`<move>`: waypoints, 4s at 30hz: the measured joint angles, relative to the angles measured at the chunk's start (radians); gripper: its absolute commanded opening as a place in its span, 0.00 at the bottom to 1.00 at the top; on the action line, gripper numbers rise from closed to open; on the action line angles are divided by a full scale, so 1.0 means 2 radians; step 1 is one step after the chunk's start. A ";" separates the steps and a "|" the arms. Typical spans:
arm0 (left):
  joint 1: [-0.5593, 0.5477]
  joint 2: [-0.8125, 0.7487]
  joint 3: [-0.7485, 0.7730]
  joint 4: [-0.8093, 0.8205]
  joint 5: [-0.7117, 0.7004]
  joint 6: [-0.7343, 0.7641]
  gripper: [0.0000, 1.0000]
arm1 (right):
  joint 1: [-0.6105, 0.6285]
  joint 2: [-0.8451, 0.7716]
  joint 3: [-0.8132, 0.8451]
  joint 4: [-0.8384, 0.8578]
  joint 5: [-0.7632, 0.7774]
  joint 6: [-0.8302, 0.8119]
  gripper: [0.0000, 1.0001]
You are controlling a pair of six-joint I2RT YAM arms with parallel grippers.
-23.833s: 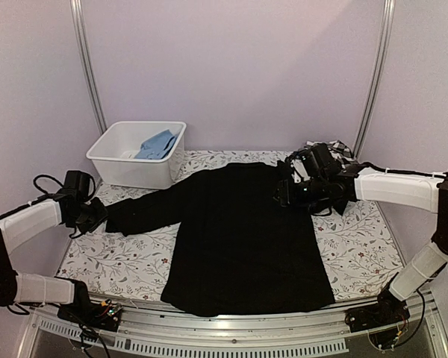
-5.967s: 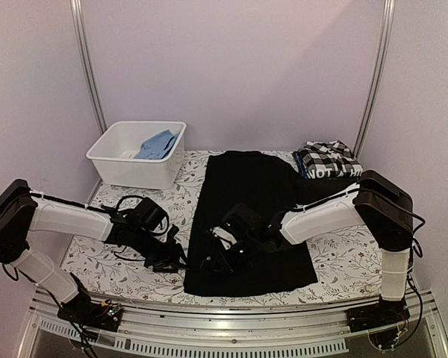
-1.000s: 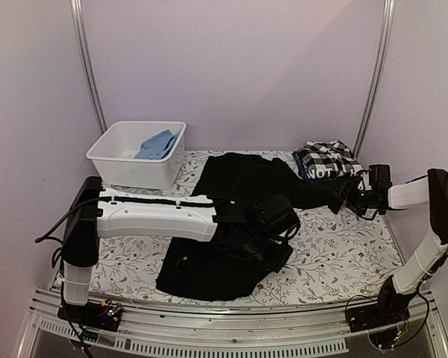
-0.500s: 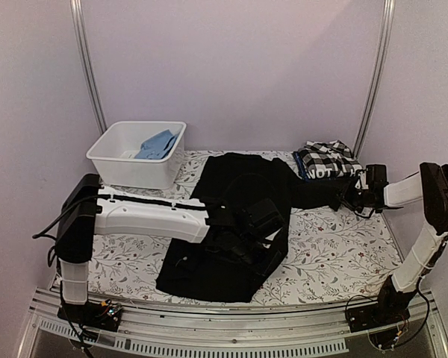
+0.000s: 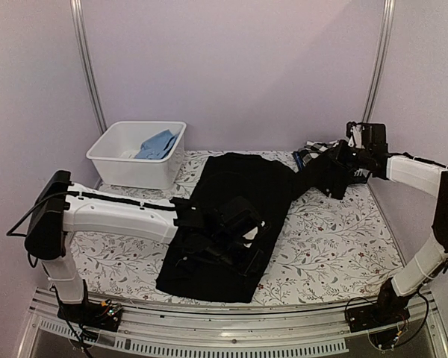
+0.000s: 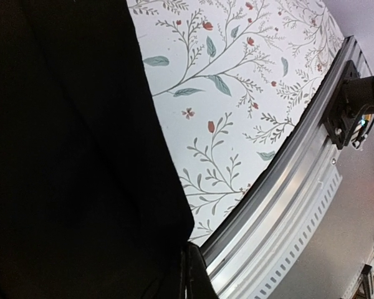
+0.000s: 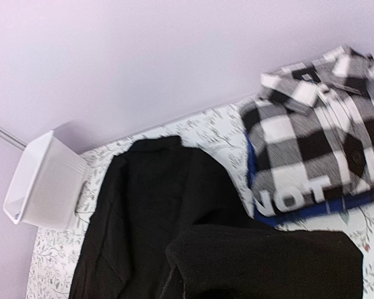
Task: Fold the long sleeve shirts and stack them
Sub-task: Pick up the sleeve from the center of the board, then fold the 1/3-folded shirt at the center of the board, then fold the sleeve at the center of the board.
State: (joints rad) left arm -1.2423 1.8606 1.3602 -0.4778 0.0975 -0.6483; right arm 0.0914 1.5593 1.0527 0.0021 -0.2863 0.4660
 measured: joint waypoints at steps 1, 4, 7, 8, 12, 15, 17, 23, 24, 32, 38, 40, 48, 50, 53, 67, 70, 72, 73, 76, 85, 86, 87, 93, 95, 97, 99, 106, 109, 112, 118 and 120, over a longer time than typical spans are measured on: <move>0.001 -0.005 -0.009 0.006 0.000 -0.004 0.00 | 0.013 -0.001 0.026 -0.009 0.003 -0.008 0.00; 0.002 -0.016 -0.033 0.018 -0.001 -0.017 0.00 | 0.047 0.002 0.094 -0.028 0.009 -0.031 0.00; 0.003 -0.030 -0.058 0.024 -0.004 -0.033 0.00 | 0.077 0.027 0.165 -0.039 0.007 -0.053 0.00; 0.004 -0.035 -0.065 0.026 -0.006 -0.040 0.00 | 0.087 0.039 0.186 -0.042 0.007 -0.059 0.00; 0.007 -0.056 -0.097 0.035 -0.016 -0.065 0.00 | 0.125 0.119 0.264 -0.054 0.005 -0.085 0.00; 0.007 -0.074 -0.129 0.037 -0.026 -0.086 0.00 | 0.154 0.189 0.316 -0.072 0.001 -0.098 0.00; 0.008 -0.083 -0.147 0.039 -0.030 -0.098 0.00 | 0.174 0.236 0.355 -0.088 -0.001 -0.104 0.00; 0.009 -0.113 -0.194 0.042 -0.041 -0.131 0.00 | 0.206 0.319 0.434 -0.115 -0.005 -0.111 0.00; 0.009 -0.117 -0.197 0.043 -0.041 -0.133 0.00 | 0.209 0.325 0.440 -0.117 -0.005 -0.111 0.00; 0.009 -0.123 -0.207 0.050 -0.043 -0.148 0.00 | 0.212 0.334 0.452 -0.121 -0.006 -0.110 0.00; 0.009 -0.122 -0.213 0.050 -0.042 -0.154 0.00 | 0.212 0.334 0.452 -0.125 0.024 -0.110 0.00; 0.009 -0.119 -0.214 0.050 -0.041 -0.156 0.00 | 0.212 0.332 0.450 -0.125 0.037 -0.110 0.00; 0.011 -0.104 -0.223 0.049 -0.041 -0.165 0.03 | 0.212 0.300 0.424 -0.122 0.050 -0.107 0.09; 0.012 -0.104 -0.224 0.049 -0.041 -0.164 0.10 | 0.214 0.298 0.417 -0.120 0.047 -0.102 0.12; 0.016 -0.104 -0.224 0.049 -0.041 -0.165 0.28 | 0.221 0.298 0.406 -0.121 0.038 -0.097 0.22; 0.079 -0.166 -0.220 0.021 -0.038 -0.134 0.49 | 0.299 0.305 0.402 -0.141 -0.046 -0.096 0.65; 0.105 -0.181 -0.216 0.022 -0.031 -0.120 0.50 | 0.303 0.304 0.394 -0.144 -0.068 -0.096 0.66; 0.123 -0.182 -0.216 0.023 -0.025 -0.111 0.50 | 0.302 0.303 0.380 -0.145 -0.072 -0.097 0.64; 0.130 -0.182 -0.216 0.022 -0.023 -0.107 0.50 | 0.301 0.299 0.367 -0.145 -0.070 -0.098 0.62; 0.149 -0.182 -0.215 0.022 -0.015 -0.095 0.50 | 0.297 0.287 0.331 -0.151 -0.056 -0.102 0.58; 0.168 -0.182 -0.205 0.021 -0.001 -0.076 0.50 | 0.216 0.269 0.287 -0.146 -0.036 -0.121 0.45; 0.169 -0.182 -0.204 0.022 0.000 -0.076 0.50 | 0.209 0.269 0.288 -0.144 -0.031 -0.128 0.45; 0.169 -0.182 -0.204 0.021 0.001 -0.075 0.50 | 0.201 0.270 0.288 -0.143 -0.023 -0.136 0.47; 0.170 -0.182 -0.203 0.021 0.002 -0.074 0.50 | 0.199 0.291 0.279 -0.130 0.033 -0.195 0.51; 0.171 -0.182 -0.203 0.021 0.002 -0.074 0.50 | 0.211 0.296 0.273 -0.130 0.059 -0.216 0.53; 0.173 -0.183 -0.203 0.019 0.002 -0.073 0.50 | 0.226 0.299 0.266 -0.127 0.086 -0.239 0.55; 0.175 -0.186 -0.203 0.017 0.002 -0.072 0.50 | 0.244 0.299 0.256 -0.120 0.117 -0.263 0.57; 0.181 -0.210 -0.205 0.017 0.002 -0.072 0.51 | 0.291 0.302 0.219 -0.080 0.207 -0.331 0.63; 0.182 -0.220 -0.211 0.016 0.002 -0.073 0.51 | 0.297 0.304 0.205 -0.061 0.235 -0.349 0.65; 0.184 -0.225 -0.215 0.015 0.002 -0.073 0.51 | 0.298 0.306 0.195 -0.040 0.264 -0.363 0.65; 0.186 -0.230 -0.217 0.014 0.002 -0.073 0.51 | 0.301 0.319 0.194 0.004 0.314 -0.380 0.58; 0.187 -0.231 -0.217 0.014 0.002 -0.074 0.51 | 0.302 0.325 0.194 0.015 0.322 -0.385 0.55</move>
State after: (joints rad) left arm -0.8692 1.3983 0.9257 -0.4507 0.1009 -0.7967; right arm 0.6952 2.2101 1.4414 0.0326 0.3584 -0.3050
